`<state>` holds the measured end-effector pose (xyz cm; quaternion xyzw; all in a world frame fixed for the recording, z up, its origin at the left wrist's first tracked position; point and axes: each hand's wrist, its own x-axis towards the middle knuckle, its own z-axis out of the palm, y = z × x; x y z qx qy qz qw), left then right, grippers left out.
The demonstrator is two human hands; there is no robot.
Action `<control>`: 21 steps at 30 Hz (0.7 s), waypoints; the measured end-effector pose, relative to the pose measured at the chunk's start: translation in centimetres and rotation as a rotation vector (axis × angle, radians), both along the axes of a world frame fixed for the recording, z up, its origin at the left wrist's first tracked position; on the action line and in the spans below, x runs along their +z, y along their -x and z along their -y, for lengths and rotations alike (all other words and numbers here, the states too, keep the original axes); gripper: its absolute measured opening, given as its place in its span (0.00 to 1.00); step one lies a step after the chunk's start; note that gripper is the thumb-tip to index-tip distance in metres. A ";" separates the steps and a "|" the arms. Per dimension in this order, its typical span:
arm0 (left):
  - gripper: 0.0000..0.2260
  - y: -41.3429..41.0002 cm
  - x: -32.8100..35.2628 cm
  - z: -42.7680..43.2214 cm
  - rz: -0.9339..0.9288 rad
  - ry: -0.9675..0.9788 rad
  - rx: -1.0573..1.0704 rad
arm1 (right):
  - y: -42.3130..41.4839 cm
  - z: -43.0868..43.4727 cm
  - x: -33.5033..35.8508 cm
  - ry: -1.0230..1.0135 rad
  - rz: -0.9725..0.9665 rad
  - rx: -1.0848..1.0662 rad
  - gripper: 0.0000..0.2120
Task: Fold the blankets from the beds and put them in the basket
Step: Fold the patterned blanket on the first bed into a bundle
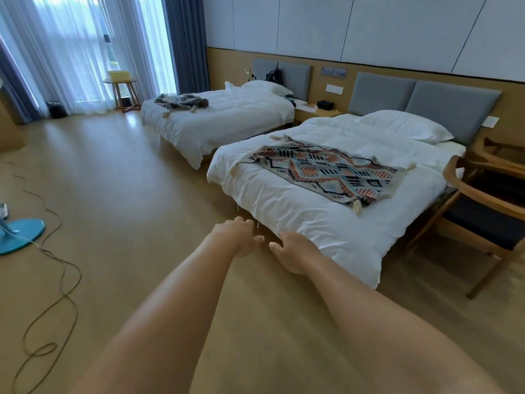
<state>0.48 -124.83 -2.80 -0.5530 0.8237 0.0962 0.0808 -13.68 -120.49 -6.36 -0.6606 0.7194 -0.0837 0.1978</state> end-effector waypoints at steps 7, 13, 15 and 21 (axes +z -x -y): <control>0.24 3.3 0.7 15.1 -0.048 0.011 0.024 | 3.6 15.6 1.0 -0.001 -0.038 0.017 0.26; 0.24 3.9 -0.3 25.8 -0.028 -0.023 0.049 | 4.3 26.7 0.6 -0.019 -0.056 0.059 0.26; 0.25 3.6 -0.6 29.5 -0.016 -0.028 0.051 | 4.2 30.2 0.4 -0.022 -0.056 0.061 0.25; 0.24 3.0 -1.1 42.2 0.020 0.036 -0.032 | 3.4 41.8 -0.4 -0.014 -0.060 0.037 0.24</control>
